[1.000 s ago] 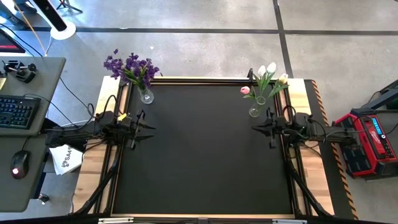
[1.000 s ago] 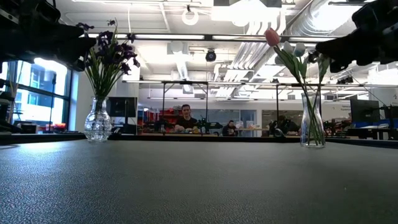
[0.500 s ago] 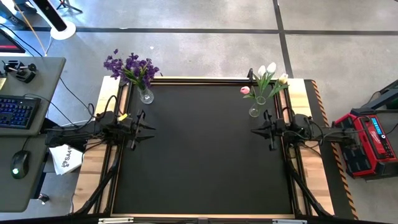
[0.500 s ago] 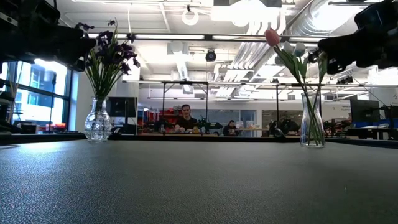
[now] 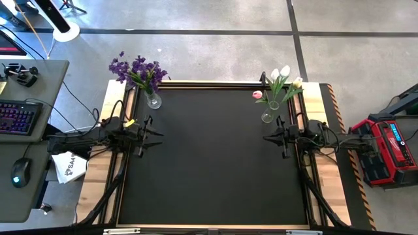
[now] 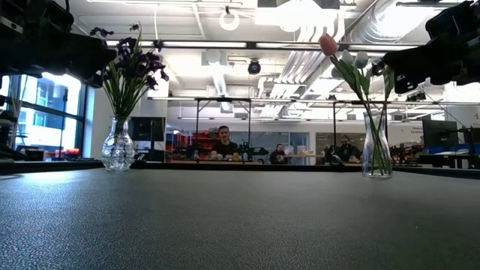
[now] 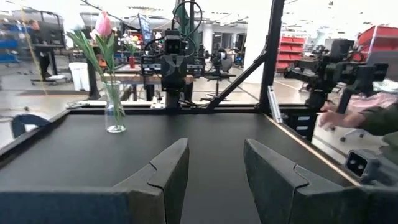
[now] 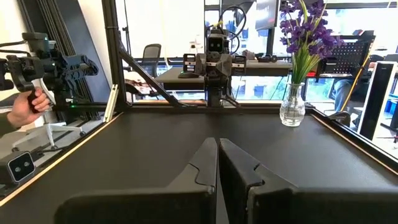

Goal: Sort flowers into vase by color
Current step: Return to Home Position

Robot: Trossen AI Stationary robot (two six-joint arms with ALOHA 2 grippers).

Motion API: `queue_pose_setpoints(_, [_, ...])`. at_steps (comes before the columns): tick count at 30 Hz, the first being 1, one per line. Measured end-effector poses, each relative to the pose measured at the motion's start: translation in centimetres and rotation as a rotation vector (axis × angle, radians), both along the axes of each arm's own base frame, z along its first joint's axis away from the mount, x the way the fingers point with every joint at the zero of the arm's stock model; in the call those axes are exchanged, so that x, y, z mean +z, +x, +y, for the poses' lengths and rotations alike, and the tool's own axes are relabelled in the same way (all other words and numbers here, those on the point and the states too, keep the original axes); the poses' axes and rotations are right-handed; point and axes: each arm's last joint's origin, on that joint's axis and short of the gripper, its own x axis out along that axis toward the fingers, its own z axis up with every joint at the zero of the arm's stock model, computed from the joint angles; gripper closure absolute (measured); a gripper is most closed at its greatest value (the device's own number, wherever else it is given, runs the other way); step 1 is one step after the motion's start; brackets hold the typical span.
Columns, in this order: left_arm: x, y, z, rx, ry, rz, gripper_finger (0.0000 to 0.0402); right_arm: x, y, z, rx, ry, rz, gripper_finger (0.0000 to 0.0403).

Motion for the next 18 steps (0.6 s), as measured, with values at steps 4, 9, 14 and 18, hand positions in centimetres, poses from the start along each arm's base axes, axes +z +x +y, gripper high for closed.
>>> queue_pose_setpoints(4, [-0.07,0.02,0.15,0.054,0.022,0.005,0.0261,0.00,0.00,0.00,0.000,0.000,0.000,0.0403])
queue_pose_setpoints(9, [-0.09,0.03,0.28,0.097,0.021,0.007,0.0261,0.00,0.00,0.00,0.000,0.000,0.000,0.0403])
queue_pose_setpoints(14, [-0.09,0.03,0.28,0.099,0.021,0.007,0.0261,-0.01,0.00,0.00,0.000,0.000,0.000,0.0403])
queue_pose_setpoints(18, [-0.09,0.03,0.28,0.099,0.021,0.007,0.0261,-0.01,0.00,0.00,0.000,0.000,0.000,0.0403])
